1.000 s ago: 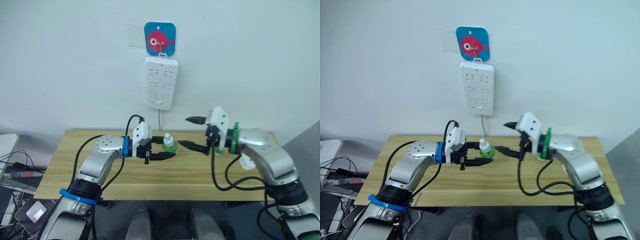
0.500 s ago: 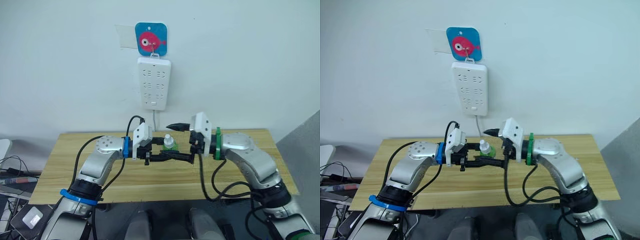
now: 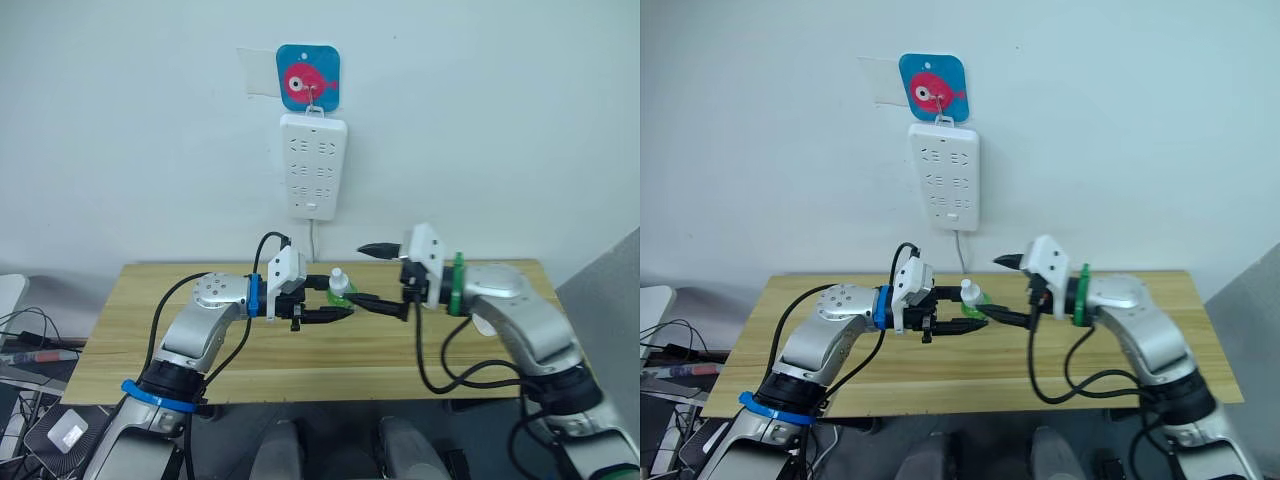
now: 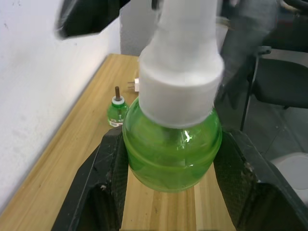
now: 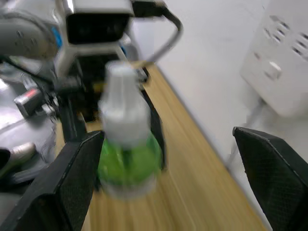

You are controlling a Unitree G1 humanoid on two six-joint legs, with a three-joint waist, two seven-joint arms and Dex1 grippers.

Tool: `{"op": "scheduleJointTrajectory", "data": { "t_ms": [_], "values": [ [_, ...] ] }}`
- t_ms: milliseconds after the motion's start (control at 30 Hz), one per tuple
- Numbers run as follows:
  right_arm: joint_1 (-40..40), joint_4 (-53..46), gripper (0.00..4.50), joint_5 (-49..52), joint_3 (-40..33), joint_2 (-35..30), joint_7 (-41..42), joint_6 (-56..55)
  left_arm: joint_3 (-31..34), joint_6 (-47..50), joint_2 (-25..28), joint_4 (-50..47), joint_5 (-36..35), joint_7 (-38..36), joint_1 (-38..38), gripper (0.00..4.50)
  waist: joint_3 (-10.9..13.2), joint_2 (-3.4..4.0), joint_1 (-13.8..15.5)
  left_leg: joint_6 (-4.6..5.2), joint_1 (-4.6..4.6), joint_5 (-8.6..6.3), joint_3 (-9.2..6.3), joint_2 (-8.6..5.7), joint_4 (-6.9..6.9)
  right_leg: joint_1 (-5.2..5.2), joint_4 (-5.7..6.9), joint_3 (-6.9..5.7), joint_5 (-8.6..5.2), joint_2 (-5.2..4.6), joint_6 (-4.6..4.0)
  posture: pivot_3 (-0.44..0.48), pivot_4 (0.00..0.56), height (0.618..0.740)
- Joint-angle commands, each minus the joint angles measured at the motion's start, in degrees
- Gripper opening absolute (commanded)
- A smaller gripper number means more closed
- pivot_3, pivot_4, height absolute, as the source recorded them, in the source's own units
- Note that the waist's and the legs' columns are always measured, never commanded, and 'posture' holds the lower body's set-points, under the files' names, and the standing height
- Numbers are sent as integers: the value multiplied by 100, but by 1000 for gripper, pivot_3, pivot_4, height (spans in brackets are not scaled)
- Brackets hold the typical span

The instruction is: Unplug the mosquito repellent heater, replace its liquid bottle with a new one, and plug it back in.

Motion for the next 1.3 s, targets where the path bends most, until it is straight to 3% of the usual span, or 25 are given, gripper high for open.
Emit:
{"op": "scheduleJointTrajectory", "data": {
  "t_ms": [33, 133, 233, 300, 733, 867, 1067, 1300],
  "values": [
    [-3, -487, 4469, 511, -176, -90, 272, 279, 16, -63, -17, -138, -49, -51, -59, 2200, 0, 0, -35, 0, 1, 0, 1, 0, 0, -2, 2, 2, 0, 2, 0, -117, 131, 740],
    [-82, -641, 4469, 937, -212, 102, 158, 684, 0, -92, -47, -77, -20, -66, -102, 2200, 0, 0, -59, 1, 4, 0, -2, 2, -1, -2, 5, 1, 0, 18, -3, -118, 131, 740],
    [-196, -714, 3893, 1061, -151, 337, -64, 896, 0, -93, -62, -62, -11, -79, -127, 2200, 0, 0, -65, 0, 4, 0, -6, 5, -1, -2, 7, -1, 1, 22, -5, -117, 134, 740],
    [-300, -730, 3276, 1005, -56, 495, -216, 971, 6, -89, -58, -59, -5, -92, -135, 2200, 0, 0, -58, 0, 4, 0, -4, 3, 0, -1, 5, 0, 1, 19, -5, -116, 134, 740],
    [-665, -390, 3276, 693, 381, 959, -421, 908, -19, -52, -41, -133, 16, -105, -92, 2200, 0, 0, -28, 0, 4, 0, -2, 3, 0, -2, 5, 1, 1, 13, -5, -103, 137, 740],
    [-627, -332, 2361, 612, 461, 934, -331, 859, -12, -43, -39, -160, 12, -88, -77, 2200, 0, 0, -25, 0, 4, 0, -2, 3, 0, -3, 5, 0, 1, 13, -5, -101, 137, 740],
    [-621, -323, 216, 602, 459, 908, -269, 825, -10, -62, -42, -163, 22, -73, -65, 2200, 0, 0, -24, 0, 4, 0, -2, 3, -1, -3, 5, 1, 1, 13, -5, -101, 137, 740],
    [-808, -838, 216, 1722, -404, 1132, -549, 1390, 7, -125, -11, -148, 54, -79, 0, 2200, 0, 0, -23, 0, 3, 0, -2, 5, -1, -2, 4, 1, 1, 13, -6, -98, 143, 740]
  ]
}}
